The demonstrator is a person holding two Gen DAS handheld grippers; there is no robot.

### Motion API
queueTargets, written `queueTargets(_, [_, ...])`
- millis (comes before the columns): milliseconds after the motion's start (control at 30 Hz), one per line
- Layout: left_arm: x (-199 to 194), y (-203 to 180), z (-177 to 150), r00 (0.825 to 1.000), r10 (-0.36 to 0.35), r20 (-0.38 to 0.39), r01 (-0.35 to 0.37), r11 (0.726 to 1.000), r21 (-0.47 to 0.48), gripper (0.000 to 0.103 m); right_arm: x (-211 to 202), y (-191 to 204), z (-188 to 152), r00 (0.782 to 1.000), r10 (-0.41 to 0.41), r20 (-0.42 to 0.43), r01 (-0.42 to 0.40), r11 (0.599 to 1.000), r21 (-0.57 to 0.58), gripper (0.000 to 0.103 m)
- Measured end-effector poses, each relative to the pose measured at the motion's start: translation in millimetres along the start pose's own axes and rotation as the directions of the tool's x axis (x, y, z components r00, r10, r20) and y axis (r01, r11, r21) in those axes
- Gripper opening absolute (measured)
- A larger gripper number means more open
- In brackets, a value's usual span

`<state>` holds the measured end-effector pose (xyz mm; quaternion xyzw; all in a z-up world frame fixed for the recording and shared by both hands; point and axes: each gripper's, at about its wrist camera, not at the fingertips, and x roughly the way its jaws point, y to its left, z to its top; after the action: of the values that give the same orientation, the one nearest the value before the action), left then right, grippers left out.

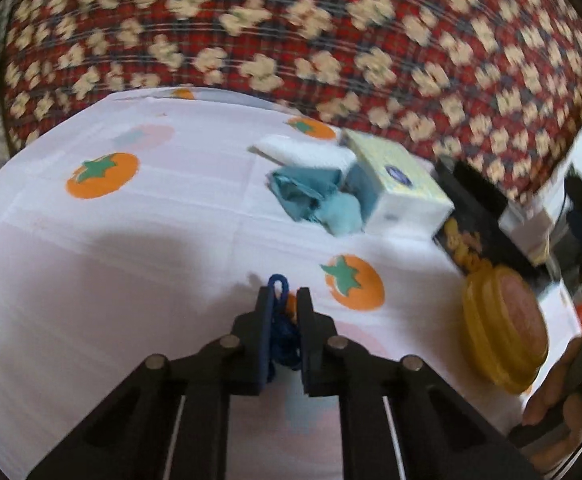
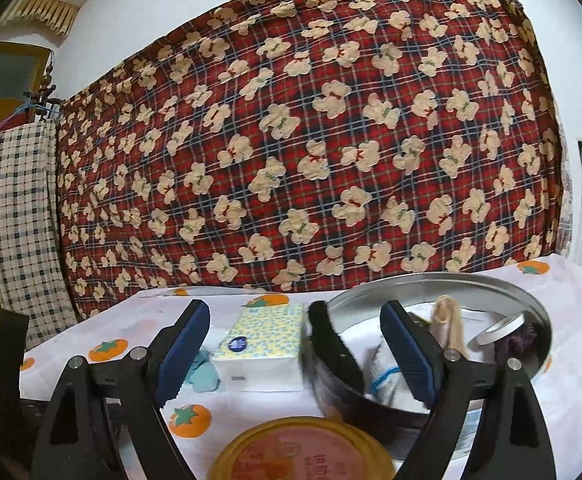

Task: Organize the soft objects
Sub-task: 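Grasp the teal cloth with the right gripper while the left holds the blue toy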

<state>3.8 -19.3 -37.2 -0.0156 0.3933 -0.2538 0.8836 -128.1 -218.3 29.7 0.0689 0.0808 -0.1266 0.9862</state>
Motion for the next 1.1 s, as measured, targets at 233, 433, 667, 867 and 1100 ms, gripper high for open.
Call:
queueTargets(233, [-19, 16, 11, 0.994, 0.024, 0.111, -0.019, 0.999, -0.049, 0.009, 16, 36, -7, 0.996, 0.068, -0.061, -0.069, 0.997, -0.029, 0.089])
queueTargets(433, [-44, 27, 16, 0.955, 0.12, 0.272, -0.112, 0.993, -0.045, 0.009, 54, 88, -15, 0.971, 0.122, -0.207, -0.149, 0.982, -0.12, 0.059])
queueTargets(667, [-52, 51, 15, 0.938, 0.142, 0.317, -0.101, 0.984, -0.144, 0.009, 128, 133, -26, 0.908, 0.105, -0.406, -0.186, 0.968, -0.166, 0.055])
queueTargets(867, [-54, 58, 11, 0.935, 0.151, 0.322, -0.093, 0.978, -0.189, 0.009, 178, 154, -48, 0.827, -0.005, -0.562, -0.163, 0.955, -0.248, 0.055])
queueTargets(1100, [-48, 65, 12, 0.946, 0.138, 0.292, -0.077, 0.974, -0.212, 0.009, 198, 162, -65, 0.759, -0.109, -0.642, -0.14, 0.936, -0.324, 0.037])
